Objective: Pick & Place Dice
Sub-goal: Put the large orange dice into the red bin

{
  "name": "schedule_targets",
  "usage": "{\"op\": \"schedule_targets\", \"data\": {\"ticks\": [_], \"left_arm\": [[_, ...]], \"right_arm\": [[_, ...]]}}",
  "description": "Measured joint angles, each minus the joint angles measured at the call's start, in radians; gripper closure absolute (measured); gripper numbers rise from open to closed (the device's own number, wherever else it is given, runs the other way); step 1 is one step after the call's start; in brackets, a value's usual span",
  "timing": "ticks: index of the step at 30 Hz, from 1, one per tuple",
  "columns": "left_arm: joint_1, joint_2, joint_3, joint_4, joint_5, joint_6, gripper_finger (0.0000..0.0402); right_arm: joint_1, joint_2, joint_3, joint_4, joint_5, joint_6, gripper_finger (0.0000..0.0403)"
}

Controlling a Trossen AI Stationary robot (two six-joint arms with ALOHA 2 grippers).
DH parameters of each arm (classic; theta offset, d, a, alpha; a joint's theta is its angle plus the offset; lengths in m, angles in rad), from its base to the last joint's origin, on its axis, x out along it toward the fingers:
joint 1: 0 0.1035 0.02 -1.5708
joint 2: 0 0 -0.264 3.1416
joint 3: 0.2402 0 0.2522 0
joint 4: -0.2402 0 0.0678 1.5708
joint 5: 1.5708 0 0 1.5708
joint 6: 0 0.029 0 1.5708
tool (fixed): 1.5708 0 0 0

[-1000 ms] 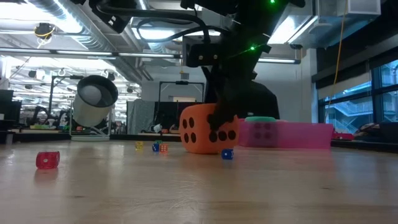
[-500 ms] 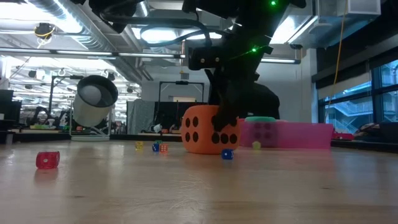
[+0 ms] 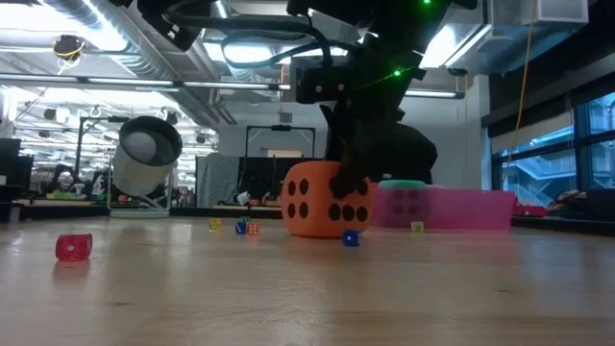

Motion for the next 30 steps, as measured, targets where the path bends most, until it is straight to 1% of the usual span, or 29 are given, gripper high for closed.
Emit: {"op": "schedule_targets", "data": {"ticks": [3, 4, 10, 13, 19, 26, 30], "left_arm": [[0.0, 0.0, 0.0, 0.0, 0.0, 0.0, 0.0258], [0.0, 0.0, 0.0, 0.0, 0.0, 0.0, 0.0258], [0.0, 0.0, 0.0, 0.0, 0.0, 0.0, 0.0258], [0.0, 0.0, 0.0, -0.001, 0.0, 0.0, 0.0258], [0.0, 0.0, 0.0, 0.0, 0.0, 0.0, 0.0258], [0.0, 0.0, 0.0, 0.0, 0.0, 0.0, 0.0258], [0.0, 0.0, 0.0, 0.0, 0.0, 0.0, 0.0258]], "right_arm": [[0.001, -0.011, 0.0, -0.017, 0.006, -0.004, 0.0242], [0.001, -0.011, 0.0, -0.016, 0.007, -0.009, 0.0249], [0.002, -0.026, 0.0, -0.029, 0.036, -0.016, 0.0329], [0.003, -0.029, 0.0, -0.034, 0.047, -0.016, 0.0354], [0.002, -0.034, 0.0, -0.037, 0.052, -0.016, 0.0366], [0.002, -0.035, 0.002, -0.038, 0.056, -0.019, 0.0372], [0.002, -0.035, 0.002, -0.048, 0.059, -0.018, 0.0391]]}}
